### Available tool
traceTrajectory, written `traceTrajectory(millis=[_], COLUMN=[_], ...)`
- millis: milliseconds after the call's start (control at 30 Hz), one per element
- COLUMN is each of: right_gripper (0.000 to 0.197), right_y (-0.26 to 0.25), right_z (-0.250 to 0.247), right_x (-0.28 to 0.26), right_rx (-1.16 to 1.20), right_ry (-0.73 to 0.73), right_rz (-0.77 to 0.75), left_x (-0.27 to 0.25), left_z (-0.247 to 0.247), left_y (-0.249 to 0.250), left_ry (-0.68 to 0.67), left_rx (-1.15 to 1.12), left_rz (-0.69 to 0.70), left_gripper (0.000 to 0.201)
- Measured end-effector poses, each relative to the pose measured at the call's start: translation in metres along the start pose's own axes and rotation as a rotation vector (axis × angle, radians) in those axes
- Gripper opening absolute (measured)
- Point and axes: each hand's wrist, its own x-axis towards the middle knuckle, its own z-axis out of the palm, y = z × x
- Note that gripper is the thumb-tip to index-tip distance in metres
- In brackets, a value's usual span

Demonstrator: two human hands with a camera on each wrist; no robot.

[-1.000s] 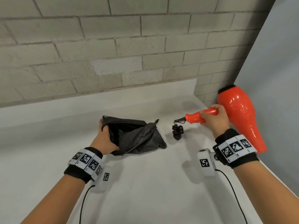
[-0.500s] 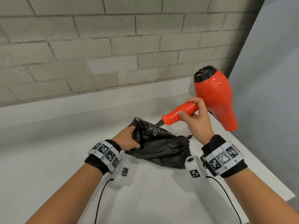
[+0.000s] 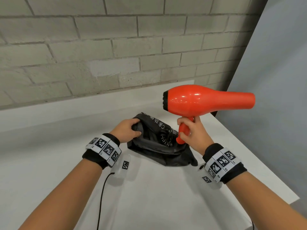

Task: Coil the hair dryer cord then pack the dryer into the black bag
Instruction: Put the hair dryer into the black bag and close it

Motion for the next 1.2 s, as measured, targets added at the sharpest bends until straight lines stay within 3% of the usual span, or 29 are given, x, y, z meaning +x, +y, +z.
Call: traceTrajectory(millis=[100, 233, 433, 600, 767, 933, 1033, 1100, 1200], right_gripper=[0.032, 0.027, 0.027, 0.031, 0.031, 0.04, 0.04, 0.037, 0.034], right_y=[0.002, -0.002, -0.014, -0.026, -0.032, -0.032, -0.03, -0.026, -0.02], right_z=[0.002, -0.001, 0.008, 0.012, 0.012, 0.011, 0.011, 0.012, 0.014], right_x=[0.001, 0.0, -0.001, -0.005, -0.008, -0.009, -0.011, -0.012, -0.015], right_rx=[-0.034, -0.112, -0.232, -0.361, -0.388, -0.453, -0.452, -0.401, -0.265], right_ry=[-0.043, -0.203, -0.323, -0.397, -0.438, -0.439, -0.431, -0.407, -0.376], right_rz=[-0.043, -0.096, -0.166, -0.141, -0.153, -0.109, -0.118, -0.143, -0.17], left_x=[0.002, 0.004, 0.003, 0.0, 0.004, -0.004, -0.007, -0.008, -0.008], left_z=[-0.007, -0.017, -0.021, -0.026, -0.021, -0.012, -0.014, -0.018, -0.022], left_y=[0.001, 0.006, 0.029, 0.043, 0.043, 0.055, 0.058, 0.06, 0.064], left_ry=[-0.043, -0.017, 0.068, 0.055, 0.204, 0.309, 0.433, 0.501, 0.337], left_rx=[0.065, -0.171, -0.176, 0.101, 0.276, 0.42, 0.294, 0.088, -0.14], left_rz=[-0.042, -0.128, 0.019, 0.166, 0.147, 0.274, 0.327, 0.26, 0.074], left_gripper=[0.069, 0.061, 0.05, 0.054, 0.041, 0.037, 0.034, 0.031, 0.063])
